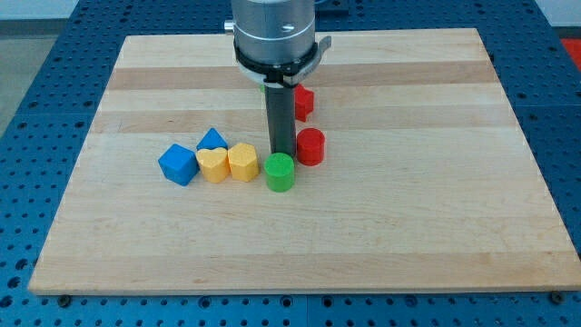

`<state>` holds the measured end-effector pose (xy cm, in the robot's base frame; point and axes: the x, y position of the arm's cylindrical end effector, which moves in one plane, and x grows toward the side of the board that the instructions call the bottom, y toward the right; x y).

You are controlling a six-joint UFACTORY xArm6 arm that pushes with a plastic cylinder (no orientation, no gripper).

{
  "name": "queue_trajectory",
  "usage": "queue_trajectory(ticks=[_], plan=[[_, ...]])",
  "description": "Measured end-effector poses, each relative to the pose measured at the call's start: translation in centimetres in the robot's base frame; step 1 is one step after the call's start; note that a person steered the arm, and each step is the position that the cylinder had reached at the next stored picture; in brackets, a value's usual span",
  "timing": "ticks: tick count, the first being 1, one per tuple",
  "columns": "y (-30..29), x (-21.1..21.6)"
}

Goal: Point at the green star

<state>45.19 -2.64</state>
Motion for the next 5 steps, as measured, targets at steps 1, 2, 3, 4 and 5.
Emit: queue_trajectory(ticks=[1, 2, 3, 4, 5], plan=[[-1.8, -4.6], [-4.9, -11.5], [-8.9, -16.8], [-10.9, -20.9], [-3.5, -21.0]])
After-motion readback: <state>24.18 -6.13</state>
